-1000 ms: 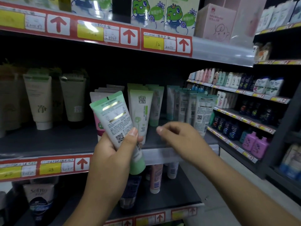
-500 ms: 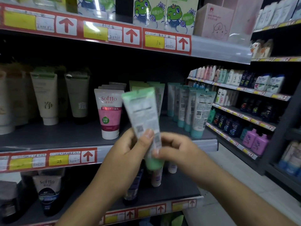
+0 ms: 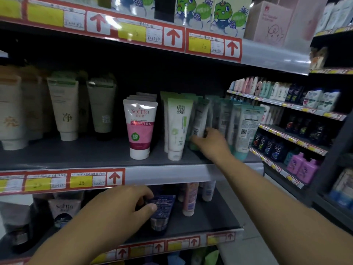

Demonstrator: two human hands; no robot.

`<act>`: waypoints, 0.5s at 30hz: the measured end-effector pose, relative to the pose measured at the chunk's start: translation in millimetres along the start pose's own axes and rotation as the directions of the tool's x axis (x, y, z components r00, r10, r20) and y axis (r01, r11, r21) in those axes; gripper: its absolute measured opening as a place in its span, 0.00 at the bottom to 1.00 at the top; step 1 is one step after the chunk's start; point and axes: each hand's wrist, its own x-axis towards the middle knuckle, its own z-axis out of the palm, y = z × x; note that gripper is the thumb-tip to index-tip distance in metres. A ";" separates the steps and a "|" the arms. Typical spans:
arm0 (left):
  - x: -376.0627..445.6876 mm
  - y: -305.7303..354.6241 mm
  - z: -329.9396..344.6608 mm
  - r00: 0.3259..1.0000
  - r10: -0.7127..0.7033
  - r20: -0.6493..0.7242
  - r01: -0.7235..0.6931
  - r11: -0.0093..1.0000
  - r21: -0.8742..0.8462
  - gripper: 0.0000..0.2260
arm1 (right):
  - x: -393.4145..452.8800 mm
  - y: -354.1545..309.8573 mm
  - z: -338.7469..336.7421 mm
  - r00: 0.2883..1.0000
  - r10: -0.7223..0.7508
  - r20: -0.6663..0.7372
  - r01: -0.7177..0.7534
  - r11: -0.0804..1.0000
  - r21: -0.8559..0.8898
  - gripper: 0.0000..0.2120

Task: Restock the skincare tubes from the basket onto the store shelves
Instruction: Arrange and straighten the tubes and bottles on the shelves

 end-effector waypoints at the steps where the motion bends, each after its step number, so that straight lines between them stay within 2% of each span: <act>1: -0.7 -1.8 0.2 1.000 -0.004 0.007 0.004 1.000 0.005 0.16 | 1.1 0.9 2.0 1.000 0.016 -0.009 -0.016 1.000 -0.017 0.17; 3: -2.2 -3.8 -0.9 1.000 -0.015 0.009 0.015 1.000 0.005 0.17 | 1.5 1.8 3.9 0.999 0.046 -0.008 -0.047 0.998 -0.037 0.19; 6: -4.5 -5.7 -2.5 1.000 -0.014 0.001 0.014 1.000 -0.018 0.17 | 2.6 0.4 1.2 0.994 0.086 0.072 -0.085 0.996 -0.021 0.20; 8: -5.6 -6.4 -2.8 1.000 -0.011 0.003 0.012 0.999 -0.036 0.18 | 4.1 1.4 -3.1 0.987 0.111 0.118 -0.108 0.994 -0.029 0.14; 9: -6.5 -6.1 -3.0 1.000 -0.011 0.006 0.012 0.999 -0.048 0.18 | 3.7 1.7 -4.8 0.985 0.123 0.120 -0.118 0.992 -0.042 0.14; 12: -8.7 -3.5 -4.1 1.000 0.001 -0.002 -0.001 0.996 -0.087 0.18 | 1.9 0.5 -5.4 0.985 0.154 0.081 -0.149 0.987 -0.062 0.20; 15: -10.7 -0.1 -6.4 1.000 0.006 -0.005 -0.007 0.992 -0.125 0.17 | 4.4 -4.4 0.8 0.977 0.202 0.073 -0.194 0.975 -0.109 0.18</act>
